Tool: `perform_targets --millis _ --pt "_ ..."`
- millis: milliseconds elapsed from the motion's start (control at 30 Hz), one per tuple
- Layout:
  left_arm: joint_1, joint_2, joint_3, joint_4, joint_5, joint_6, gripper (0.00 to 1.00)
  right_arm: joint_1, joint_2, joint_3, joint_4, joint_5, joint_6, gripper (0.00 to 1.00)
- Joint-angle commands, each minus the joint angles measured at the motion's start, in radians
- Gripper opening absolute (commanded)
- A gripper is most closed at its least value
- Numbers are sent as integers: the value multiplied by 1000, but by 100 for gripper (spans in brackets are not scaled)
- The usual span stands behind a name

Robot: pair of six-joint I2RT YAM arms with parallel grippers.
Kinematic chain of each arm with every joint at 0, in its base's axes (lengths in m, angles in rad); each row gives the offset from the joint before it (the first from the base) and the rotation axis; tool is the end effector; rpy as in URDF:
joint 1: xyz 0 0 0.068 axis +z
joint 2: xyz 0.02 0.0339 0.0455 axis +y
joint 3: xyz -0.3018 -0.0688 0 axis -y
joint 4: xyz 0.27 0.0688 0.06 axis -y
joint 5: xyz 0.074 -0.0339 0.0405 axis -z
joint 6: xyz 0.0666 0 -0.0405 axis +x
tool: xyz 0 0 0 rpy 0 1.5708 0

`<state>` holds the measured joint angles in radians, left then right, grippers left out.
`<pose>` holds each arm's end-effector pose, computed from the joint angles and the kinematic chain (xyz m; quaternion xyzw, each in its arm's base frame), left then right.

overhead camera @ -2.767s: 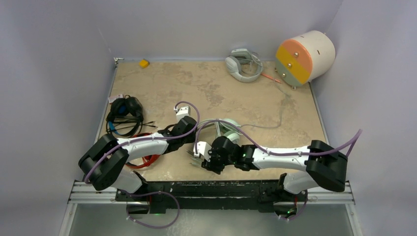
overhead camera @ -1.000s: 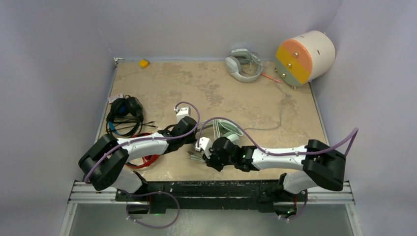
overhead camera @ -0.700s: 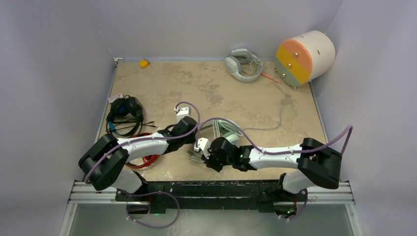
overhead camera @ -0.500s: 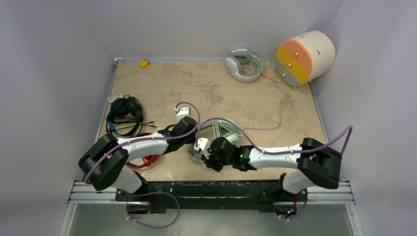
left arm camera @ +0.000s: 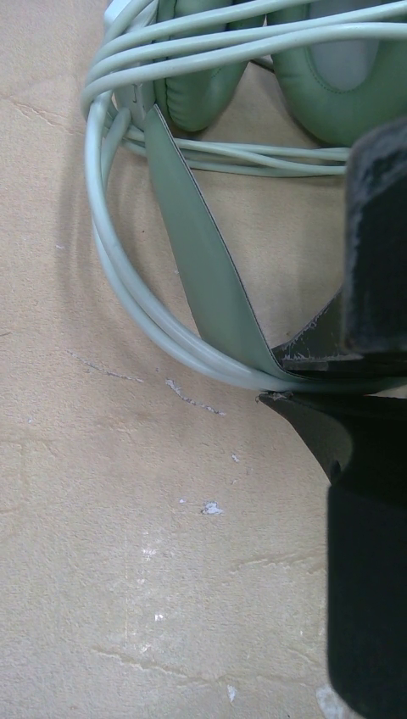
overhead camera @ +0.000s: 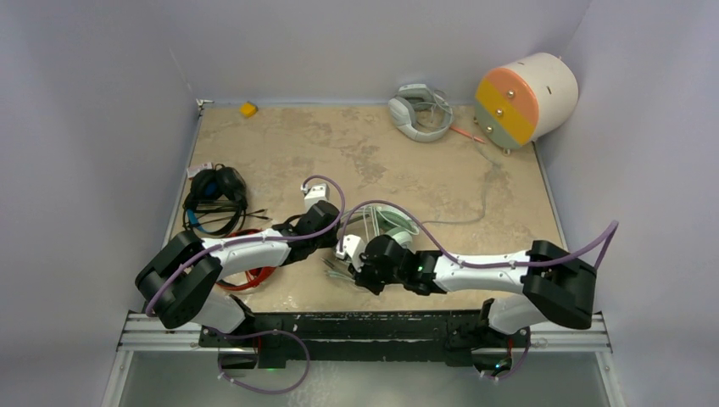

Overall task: Wrap the headphones
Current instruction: Place the headphones at the center of the board.

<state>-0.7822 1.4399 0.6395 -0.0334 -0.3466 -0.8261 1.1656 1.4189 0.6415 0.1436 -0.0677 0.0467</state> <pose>0.2313 -0.1979 0.1596 -0.0823 0.9173 -0.1440 0.3620 0.1228 0.2977 0.1820 -0.4862 0.7477 0.2819 0.3537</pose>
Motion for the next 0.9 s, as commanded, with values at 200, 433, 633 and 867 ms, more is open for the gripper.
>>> perform_targets --millis 200,433,633,867 --pt "-5 -18 29 35 3 1 0 -6 -205 -50 156 94 97 0" --pt "-5 -21 25 35 -8 2 0 -32 -342 -123 248 318 211 0" --pt "-4 -16 33 35 7 5 0 -138 -240 35 -3 300 319 0" --pt "-5 -16 37 1 5 7 0 -158 -226 79 -33 209 245 0"
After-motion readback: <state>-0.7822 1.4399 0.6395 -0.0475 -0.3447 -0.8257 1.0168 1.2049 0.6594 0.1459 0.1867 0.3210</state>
